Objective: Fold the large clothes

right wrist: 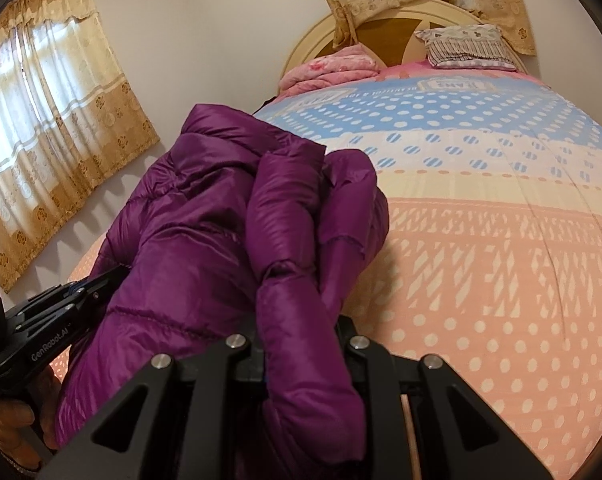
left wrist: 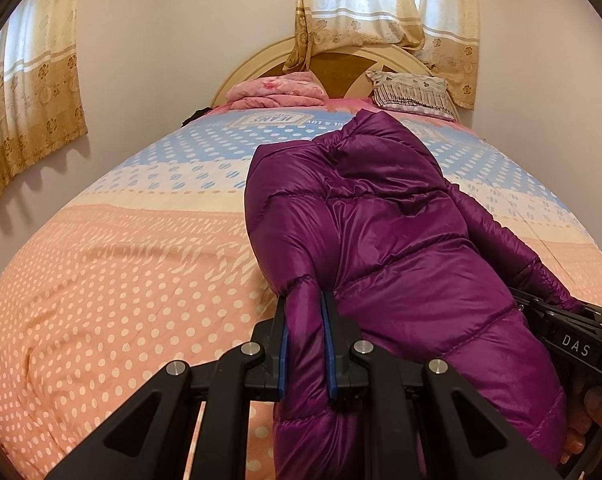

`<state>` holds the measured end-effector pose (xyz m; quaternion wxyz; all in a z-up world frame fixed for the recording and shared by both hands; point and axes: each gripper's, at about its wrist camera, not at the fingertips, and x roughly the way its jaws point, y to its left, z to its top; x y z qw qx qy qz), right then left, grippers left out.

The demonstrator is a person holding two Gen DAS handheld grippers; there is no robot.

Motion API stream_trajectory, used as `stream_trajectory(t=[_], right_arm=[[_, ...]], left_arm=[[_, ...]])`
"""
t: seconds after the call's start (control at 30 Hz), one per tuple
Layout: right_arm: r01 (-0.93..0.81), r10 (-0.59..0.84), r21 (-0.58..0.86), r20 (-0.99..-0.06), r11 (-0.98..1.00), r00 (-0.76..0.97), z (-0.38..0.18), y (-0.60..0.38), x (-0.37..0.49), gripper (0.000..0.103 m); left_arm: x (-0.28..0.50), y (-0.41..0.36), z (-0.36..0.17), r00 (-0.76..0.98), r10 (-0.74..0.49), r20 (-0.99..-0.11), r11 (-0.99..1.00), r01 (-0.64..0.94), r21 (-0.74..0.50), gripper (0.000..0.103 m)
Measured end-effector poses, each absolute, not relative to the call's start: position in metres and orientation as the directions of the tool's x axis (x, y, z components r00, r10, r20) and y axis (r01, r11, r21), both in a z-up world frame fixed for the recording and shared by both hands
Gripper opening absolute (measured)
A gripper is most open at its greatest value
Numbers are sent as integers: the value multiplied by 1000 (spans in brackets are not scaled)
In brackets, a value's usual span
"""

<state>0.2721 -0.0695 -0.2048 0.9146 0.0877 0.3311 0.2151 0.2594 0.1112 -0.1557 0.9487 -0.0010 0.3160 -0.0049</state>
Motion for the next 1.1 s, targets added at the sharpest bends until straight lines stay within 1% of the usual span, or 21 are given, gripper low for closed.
stream_trajectory(t=[0.2,0.3,0.33,0.47,0.53,0.57,0.63,0.73,0.9,1.0,1.03,1.1], right_arm=[[-329,448,303,-586,894,675,-211,-65,277,21],[-320,443,308,-601,896,665,-218,-64,279,21],[-316,442,310,-605,897,662,-220,-65,280,21],[-307,439,315,-616,898,654,-223,-65,282,22],[-307,437,311,-620,899,652,-225,-64,282,23],[-305,434,310,-623,901,651,-226,-63,282,23],[-301,430,308,-625,903,651,-228,-63,281,24],[-296,421,299,-631,907,652,-230,-62,281,25],[-291,412,292,-640,911,648,-232,-61,283,27],[-286,404,285,-648,915,645,-233,-60,283,31],[-284,400,282,-652,917,644,-232,-60,283,35],[-273,385,272,-657,923,648,-230,-60,283,38]], left_arm=[[262,110,-164,783,-12,-622,1000,-4,-24,14],[264,113,-172,773,-8,-635,1000,-9,-23,16],[264,114,-175,770,2,-638,1000,-17,-17,20],[265,117,-184,765,17,-644,1000,-20,2,25],[265,116,-189,765,26,-644,1000,-20,16,33],[265,116,-191,766,34,-642,999,-25,23,35],[265,119,-195,767,48,-640,999,-45,20,47],[266,126,-200,767,56,-639,997,-73,0,59],[265,131,-205,766,55,-640,996,-90,-22,65],[265,132,-203,762,62,-644,994,-102,-26,68],[265,133,-201,759,62,-648,994,-107,-31,68],[262,136,-194,753,60,-655,992,-116,-43,68]])
